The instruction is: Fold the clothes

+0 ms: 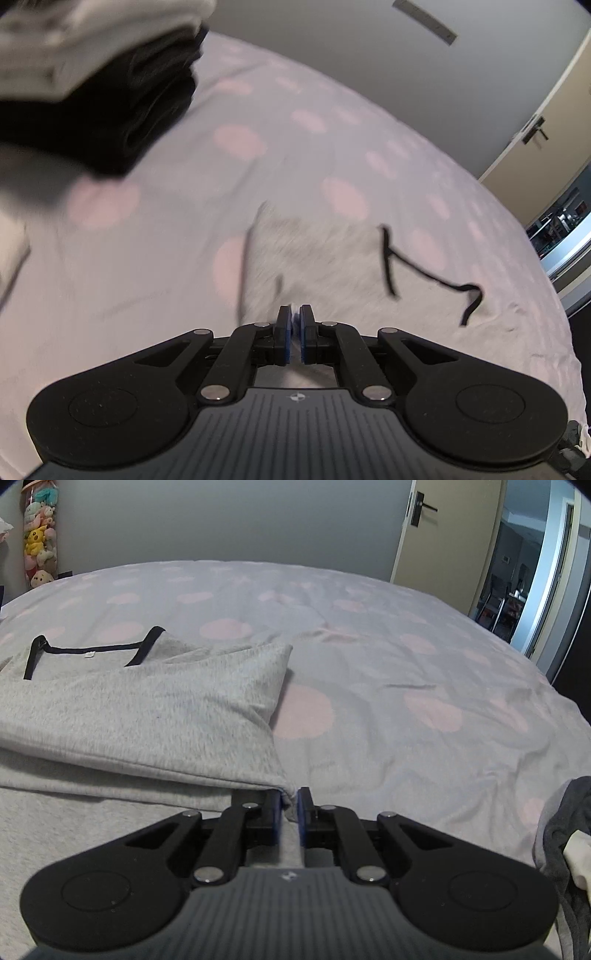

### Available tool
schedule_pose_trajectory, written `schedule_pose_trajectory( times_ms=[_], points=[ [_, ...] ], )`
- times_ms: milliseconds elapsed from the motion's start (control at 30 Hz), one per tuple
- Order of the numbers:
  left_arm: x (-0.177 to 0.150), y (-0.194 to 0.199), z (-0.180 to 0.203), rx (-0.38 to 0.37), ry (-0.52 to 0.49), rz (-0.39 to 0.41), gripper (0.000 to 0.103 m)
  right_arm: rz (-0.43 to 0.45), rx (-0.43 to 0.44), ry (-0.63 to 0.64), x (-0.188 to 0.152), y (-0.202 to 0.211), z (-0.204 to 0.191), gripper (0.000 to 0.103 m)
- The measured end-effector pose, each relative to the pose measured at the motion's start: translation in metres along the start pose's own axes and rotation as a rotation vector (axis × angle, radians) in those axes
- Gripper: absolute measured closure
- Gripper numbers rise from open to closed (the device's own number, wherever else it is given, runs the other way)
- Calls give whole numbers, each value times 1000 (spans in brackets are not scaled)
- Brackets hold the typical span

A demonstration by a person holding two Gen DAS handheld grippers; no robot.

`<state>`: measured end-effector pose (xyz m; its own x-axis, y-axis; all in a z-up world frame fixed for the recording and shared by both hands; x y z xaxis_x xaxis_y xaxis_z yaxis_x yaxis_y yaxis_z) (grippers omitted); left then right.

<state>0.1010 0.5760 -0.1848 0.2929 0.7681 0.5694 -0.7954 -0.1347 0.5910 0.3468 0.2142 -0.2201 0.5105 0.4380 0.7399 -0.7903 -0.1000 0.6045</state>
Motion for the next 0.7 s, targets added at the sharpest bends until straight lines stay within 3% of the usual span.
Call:
schedule_pose_trajectory(
  times_ms=[167, 333, 467, 533, 700],
  points=[
    [-8, 7, -16, -7, 2, -17, 100, -18, -3, 30, -4, 6, 4, 91],
    [-22, 27, -15, 23, -62, -33, 95, -68, -5, -41, -10, 18, 18, 90],
    [-35, 52, -14, 0, -55, -15, 81, -91, -14, -86, -14, 28, 22, 86],
    [-46, 67, -11, -12, -65, -19, 79, -103, -7, -106, -16, 34, 24, 83],
    [-80, 102, 9, -82, -154, -69, 64, -132, 9, -157, -21, 47, 28, 79]
  ],
)
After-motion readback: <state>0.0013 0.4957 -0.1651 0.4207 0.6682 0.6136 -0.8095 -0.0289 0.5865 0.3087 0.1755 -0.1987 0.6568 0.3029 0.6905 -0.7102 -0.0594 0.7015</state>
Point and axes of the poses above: each gripper's, at about its wrist camera, not at the fingertips, and y roughly against the way its jaws point, z to its right, x to its top, the point moved 3 cm from there along -y, roughly the way its jaws point, and after that the axes turned 15 degrees about -x, right-handed, at the moved point
